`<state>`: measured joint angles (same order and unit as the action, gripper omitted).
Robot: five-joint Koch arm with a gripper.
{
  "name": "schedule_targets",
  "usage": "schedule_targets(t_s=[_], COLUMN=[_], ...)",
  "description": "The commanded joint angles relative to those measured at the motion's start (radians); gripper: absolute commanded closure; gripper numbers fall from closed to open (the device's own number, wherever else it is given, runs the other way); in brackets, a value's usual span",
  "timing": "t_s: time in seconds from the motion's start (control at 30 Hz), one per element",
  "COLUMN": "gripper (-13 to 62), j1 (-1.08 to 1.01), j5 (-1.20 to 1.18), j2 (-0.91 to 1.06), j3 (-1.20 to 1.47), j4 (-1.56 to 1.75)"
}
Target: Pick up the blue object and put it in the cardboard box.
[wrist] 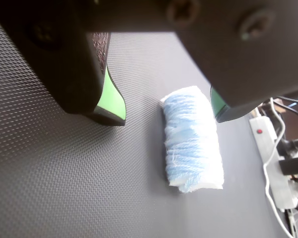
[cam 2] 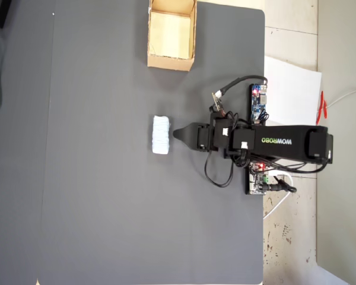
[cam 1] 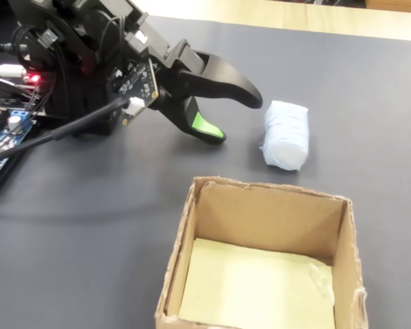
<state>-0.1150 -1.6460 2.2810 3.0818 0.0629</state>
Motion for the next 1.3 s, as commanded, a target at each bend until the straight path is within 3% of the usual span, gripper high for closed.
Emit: schedule_targets(t_s=[0.0, 0.9, 1.27], gripper=[15.4, 15.6, 15.5], j1=[0.000, 0.006, 0.021], j5=[-0.002, -0.020, 0.083], j2=[0.086, 0.086, 0.083], j3=[0.037, 0.011, -0.149], j4=[-0.106, -0.106, -0.305])
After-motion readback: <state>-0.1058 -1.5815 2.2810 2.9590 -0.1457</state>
